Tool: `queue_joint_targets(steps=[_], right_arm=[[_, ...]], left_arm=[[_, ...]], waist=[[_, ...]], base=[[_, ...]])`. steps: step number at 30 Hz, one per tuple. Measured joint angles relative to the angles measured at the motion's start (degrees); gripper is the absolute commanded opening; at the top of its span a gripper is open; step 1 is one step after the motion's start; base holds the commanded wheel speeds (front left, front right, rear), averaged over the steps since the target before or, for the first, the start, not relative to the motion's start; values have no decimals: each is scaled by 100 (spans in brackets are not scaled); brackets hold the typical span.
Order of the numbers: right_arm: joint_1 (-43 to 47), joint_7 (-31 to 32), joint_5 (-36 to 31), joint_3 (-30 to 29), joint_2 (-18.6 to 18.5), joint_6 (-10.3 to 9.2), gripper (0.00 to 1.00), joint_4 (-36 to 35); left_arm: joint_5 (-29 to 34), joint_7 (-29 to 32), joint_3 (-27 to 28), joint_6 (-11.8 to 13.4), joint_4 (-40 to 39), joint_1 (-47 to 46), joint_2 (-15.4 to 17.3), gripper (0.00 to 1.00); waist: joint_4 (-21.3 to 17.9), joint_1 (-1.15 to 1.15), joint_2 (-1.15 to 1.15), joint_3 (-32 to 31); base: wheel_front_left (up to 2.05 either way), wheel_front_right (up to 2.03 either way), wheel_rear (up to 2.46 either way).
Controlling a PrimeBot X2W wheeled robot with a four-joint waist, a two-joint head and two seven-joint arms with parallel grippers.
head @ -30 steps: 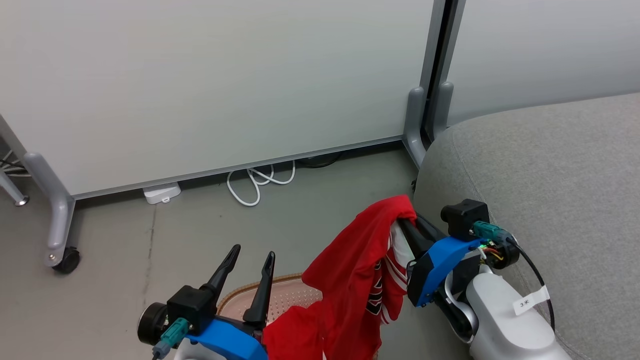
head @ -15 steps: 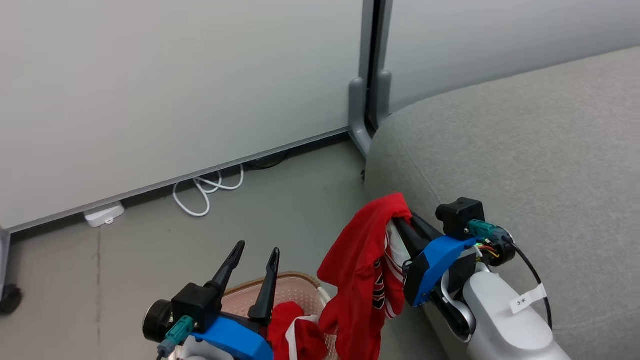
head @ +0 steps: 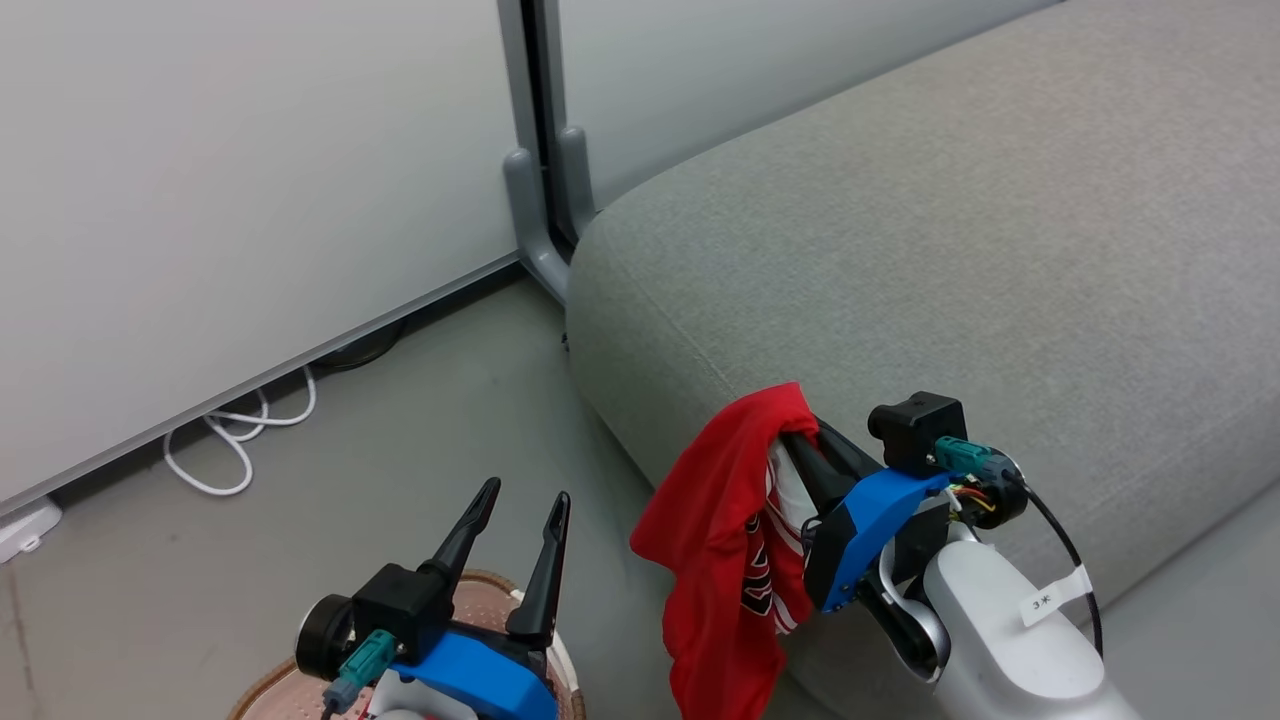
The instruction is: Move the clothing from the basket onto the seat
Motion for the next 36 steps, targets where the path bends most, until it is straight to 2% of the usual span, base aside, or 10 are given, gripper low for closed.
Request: queue_joint_targets(steps=[10,26,30,36], right_arm=[[8,-25,30,-59,-2,0,0,-20],[92,3,10,-220,0,0,0,-104],[-37,90,349,-260,26,0,0,-179],[-892,290,1012,-497,-113,0,0,-298]], left_arm=[[-2,0,-85,-1,-22,-64,44,100],[-65,0,-214,-1,41,-216,116,100],[-53,0,-145,-1,-11,-208,144,100],[51,0,-158,-1,-155,-263,225,100]], waist=[[-657,0,0,94],[-688,0,0,164],[-692,0,0,241],[-663,0,0,500]], base=[[0,0,0],[0,0,0],[0,0,0],[0,0,0]])
